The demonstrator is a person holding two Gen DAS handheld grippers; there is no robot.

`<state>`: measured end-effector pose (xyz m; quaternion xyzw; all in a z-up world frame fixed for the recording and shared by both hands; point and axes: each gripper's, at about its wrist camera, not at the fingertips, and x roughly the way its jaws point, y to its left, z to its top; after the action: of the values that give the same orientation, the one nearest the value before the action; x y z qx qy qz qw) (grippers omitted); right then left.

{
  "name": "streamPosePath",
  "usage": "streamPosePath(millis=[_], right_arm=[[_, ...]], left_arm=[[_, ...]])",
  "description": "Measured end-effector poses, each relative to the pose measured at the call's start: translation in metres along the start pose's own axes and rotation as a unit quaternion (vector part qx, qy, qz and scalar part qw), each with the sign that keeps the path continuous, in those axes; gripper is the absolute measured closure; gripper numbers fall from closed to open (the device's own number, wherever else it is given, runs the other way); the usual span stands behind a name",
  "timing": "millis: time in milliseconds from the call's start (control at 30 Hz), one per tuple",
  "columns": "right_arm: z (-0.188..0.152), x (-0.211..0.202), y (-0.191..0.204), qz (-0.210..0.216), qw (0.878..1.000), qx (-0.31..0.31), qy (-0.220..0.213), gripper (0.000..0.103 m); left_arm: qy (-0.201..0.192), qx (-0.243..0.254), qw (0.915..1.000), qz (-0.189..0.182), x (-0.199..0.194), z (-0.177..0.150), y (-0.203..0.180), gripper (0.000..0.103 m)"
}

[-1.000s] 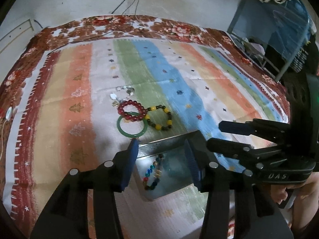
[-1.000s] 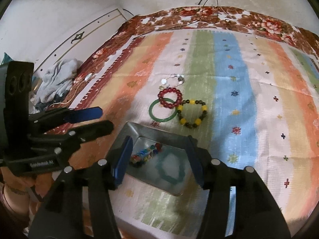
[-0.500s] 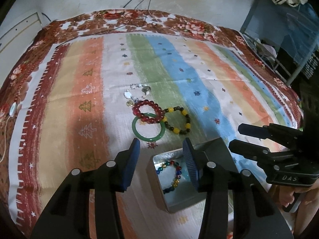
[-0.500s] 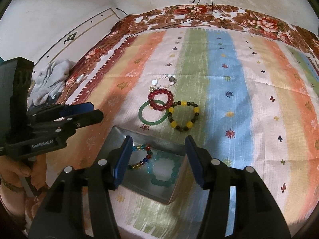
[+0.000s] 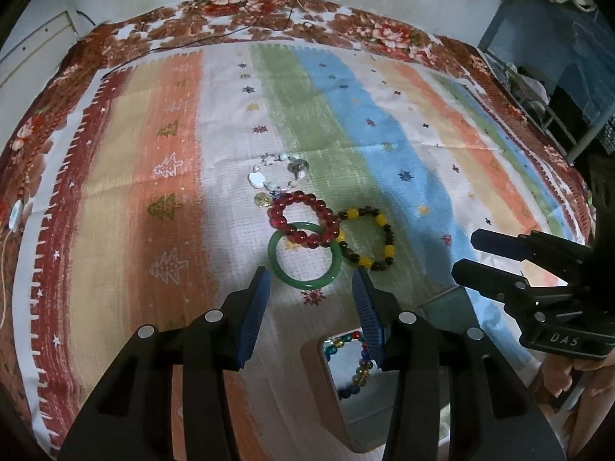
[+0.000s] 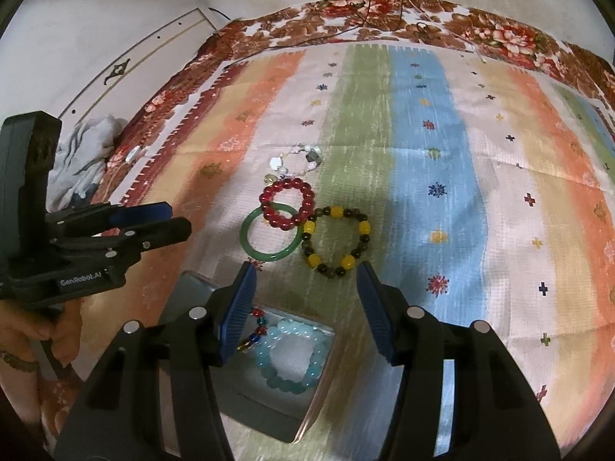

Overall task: Organize jewelry
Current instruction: 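Move left tool toward red bead bracelet while right tool approaches yellow-black bracelet, then close left tool on red bead bracelet while right tool grasps yellow-black bracelet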

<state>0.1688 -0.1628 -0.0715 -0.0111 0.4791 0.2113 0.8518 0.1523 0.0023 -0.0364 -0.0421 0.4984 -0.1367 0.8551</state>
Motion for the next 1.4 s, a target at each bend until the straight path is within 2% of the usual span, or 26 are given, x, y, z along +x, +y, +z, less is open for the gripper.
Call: streamPosePath(millis=[633,1400], right_arm=[[0.029,0.049,-0.029,-0.022,0.999,0.012,0.047,0.048],[0.041,0.103,-0.049,-0.033,0.993,0.017,0.110,0.048]], left_arm=[[0.055,-0.005,0.9981,0.028,0.064,0.035,0.019,0.059],[0.098,0.007,0.9943,0.042,0.113,0.050,0.027,0.059]])
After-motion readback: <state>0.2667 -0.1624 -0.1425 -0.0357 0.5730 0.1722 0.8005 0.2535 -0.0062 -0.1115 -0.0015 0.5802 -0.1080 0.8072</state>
